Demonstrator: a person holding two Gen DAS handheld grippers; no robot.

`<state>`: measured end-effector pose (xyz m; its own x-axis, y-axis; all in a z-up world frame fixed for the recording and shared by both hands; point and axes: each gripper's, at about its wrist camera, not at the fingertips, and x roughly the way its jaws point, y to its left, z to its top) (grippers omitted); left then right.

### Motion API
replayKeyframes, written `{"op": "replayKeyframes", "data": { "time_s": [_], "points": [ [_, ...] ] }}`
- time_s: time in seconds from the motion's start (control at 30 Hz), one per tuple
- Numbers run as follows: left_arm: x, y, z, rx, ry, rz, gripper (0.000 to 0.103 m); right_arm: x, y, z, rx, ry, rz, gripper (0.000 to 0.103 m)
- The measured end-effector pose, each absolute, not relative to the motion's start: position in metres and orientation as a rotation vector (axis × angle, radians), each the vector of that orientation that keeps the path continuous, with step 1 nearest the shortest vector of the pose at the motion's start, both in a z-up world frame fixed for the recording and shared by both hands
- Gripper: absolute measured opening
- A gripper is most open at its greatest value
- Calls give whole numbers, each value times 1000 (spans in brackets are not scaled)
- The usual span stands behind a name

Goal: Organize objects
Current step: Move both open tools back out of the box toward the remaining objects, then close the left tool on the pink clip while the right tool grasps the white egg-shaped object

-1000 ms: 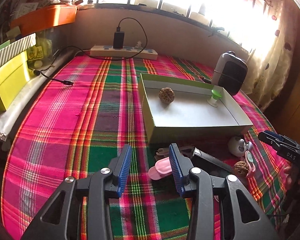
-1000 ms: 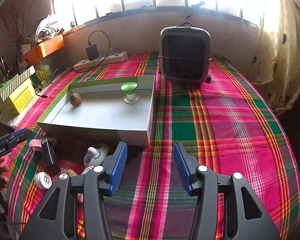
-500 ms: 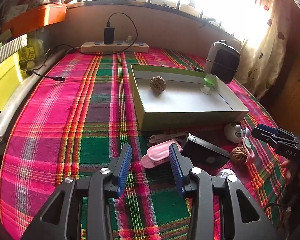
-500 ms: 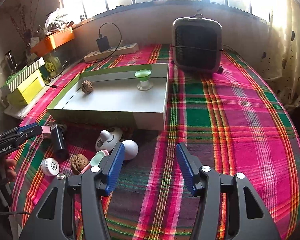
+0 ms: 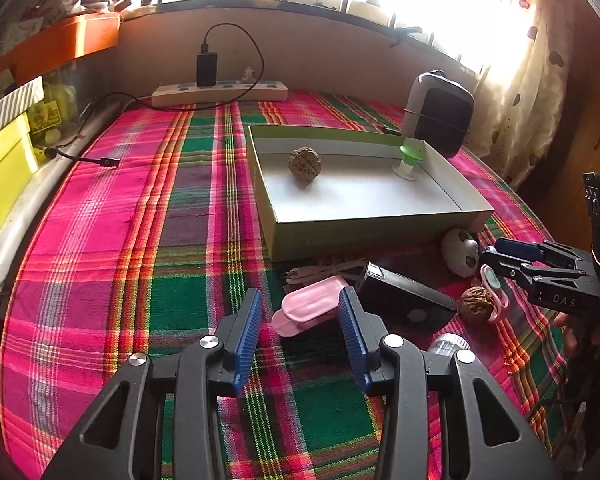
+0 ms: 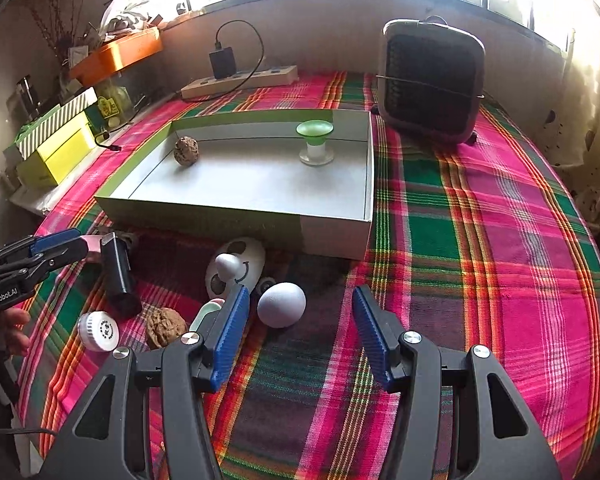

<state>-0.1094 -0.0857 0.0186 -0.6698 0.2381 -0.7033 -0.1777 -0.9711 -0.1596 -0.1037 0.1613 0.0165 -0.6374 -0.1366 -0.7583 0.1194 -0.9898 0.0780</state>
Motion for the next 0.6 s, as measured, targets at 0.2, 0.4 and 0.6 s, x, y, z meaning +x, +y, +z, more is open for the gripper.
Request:
{"op": "replayKeyframes", "data": {
  "time_s": [0.2,0.4,0.6],
  "points": [
    [-111,-82,17,-1157,-85,2664,38,-111,160,12,1313,3,-2718,54],
    [-112,-79,16,-1170,-62,2656,38,-112,154,12,1324,62,-2716,54],
    [-116,-75,15,-1188,-25,2674,38,-112,151,11,1328,101,-2722,54]
  ]
}}
